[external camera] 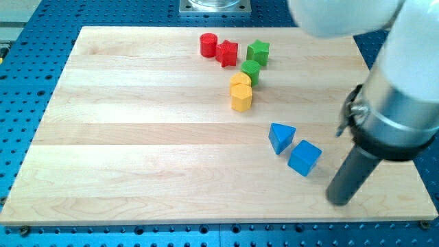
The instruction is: Place the blue blocks below the yellow blocks
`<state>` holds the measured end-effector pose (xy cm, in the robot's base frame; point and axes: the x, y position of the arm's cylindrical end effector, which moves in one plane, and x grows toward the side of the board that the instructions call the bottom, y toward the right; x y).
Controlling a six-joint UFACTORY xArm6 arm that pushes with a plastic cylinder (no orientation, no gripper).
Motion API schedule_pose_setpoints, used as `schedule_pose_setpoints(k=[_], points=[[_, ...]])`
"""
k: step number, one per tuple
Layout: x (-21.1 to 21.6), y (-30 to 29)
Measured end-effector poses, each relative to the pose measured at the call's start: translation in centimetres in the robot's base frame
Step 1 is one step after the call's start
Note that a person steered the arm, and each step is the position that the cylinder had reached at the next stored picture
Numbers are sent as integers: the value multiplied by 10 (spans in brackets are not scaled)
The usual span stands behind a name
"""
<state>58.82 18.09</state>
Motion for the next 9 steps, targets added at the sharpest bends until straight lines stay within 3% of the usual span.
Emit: schedule_pose_setpoints(k=[2,3,4,6,7,9], points=[[-57,-33],[-64,-56],[-58,-54],[11,-52],[16,-71],[-28,-72]])
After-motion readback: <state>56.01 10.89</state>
